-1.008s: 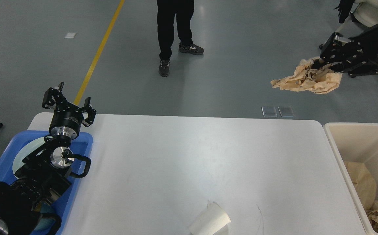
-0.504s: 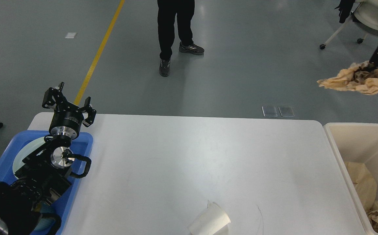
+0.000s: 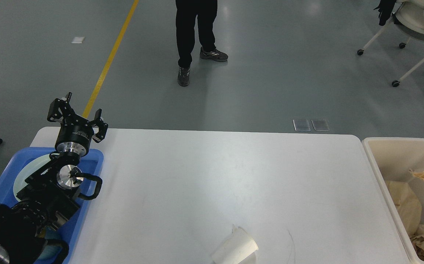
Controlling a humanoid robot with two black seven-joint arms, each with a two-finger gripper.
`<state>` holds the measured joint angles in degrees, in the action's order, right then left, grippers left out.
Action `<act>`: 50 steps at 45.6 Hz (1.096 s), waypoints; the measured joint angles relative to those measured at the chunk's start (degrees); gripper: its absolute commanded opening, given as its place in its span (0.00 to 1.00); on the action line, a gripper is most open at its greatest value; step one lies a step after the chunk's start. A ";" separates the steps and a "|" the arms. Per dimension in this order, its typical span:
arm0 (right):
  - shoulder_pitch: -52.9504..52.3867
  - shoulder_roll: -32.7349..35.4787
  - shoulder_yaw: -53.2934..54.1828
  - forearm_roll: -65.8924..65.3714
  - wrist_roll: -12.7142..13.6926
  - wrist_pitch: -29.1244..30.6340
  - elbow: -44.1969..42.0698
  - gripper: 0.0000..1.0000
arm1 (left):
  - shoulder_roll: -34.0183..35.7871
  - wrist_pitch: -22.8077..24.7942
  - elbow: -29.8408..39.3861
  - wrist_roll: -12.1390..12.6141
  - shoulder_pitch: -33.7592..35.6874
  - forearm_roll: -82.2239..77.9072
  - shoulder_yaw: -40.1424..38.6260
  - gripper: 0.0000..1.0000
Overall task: Tidy desktop
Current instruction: 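Lift the second crumpled paper and drop it into the beige bin, then swing the right gripper back over the table toward the white paper cup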
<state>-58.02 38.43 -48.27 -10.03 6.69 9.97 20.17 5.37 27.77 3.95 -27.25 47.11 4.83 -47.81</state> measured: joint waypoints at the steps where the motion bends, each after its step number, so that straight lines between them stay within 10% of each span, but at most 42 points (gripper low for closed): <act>1: 0.62 -0.31 0.25 0.01 0.00 0.00 -0.35 0.99 | 0.00 0.00 0.00 0.00 0.00 0.00 0.00 0.96; 27: 1.77 -1.34 3.48 0.58 -0.23 1.00 0.22 1.00 | 0.00 0.00 0.00 0.00 0.00 0.00 0.00 0.96; 50: -26.49 -11.86 -9.71 0.62 -0.30 8.13 19.67 1.00 | -0.01 0.00 0.00 0.00 0.00 -0.02 0.00 0.96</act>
<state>-84.51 26.56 -57.98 -9.41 6.39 18.10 39.83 5.36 27.77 3.96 -27.25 47.11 4.81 -47.81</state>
